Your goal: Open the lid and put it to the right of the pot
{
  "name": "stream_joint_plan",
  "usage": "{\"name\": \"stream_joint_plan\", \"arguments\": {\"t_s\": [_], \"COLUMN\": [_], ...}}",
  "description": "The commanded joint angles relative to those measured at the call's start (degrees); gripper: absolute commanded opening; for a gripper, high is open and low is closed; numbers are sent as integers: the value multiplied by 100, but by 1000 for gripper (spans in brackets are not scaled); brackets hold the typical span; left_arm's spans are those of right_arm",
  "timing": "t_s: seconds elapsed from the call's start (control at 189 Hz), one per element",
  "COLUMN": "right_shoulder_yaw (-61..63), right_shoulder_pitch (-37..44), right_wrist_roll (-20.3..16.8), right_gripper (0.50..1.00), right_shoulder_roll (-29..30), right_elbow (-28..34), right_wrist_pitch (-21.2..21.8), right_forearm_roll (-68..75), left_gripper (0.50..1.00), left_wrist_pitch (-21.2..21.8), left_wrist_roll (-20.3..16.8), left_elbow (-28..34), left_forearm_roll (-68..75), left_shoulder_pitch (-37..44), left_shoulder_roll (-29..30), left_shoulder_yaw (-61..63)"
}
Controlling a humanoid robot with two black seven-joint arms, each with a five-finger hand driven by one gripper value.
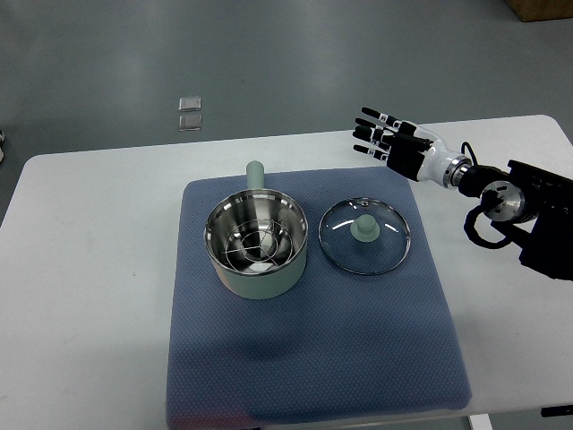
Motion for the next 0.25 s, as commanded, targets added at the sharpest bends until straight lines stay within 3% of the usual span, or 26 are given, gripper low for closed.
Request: {"name": "stream_joint_plan", "arguments": {"t_s": [0.0, 0.248], "right_shoulder_yaw": [36, 194], "right_shoulder_pitch": [-17, -79], "right_wrist_roll": [13, 13], "right_gripper": [932, 932], "right_shoulder_roll": [-9, -9], "right_elbow": [0, 0], "right_wrist_pitch": [36, 27], "right_forearm_roll": [9, -44], "left_gripper": [1000, 1000], "left_wrist_pitch": [-1, -1], "left_wrist_roll": [0, 0], "left_elbow": [0, 0], "left_forearm_roll": [0, 0], "left_shoulder_pitch": [0, 0], "left_shoulder_roll": [0, 0], "left_shoulder_yaw": [2, 2]}}
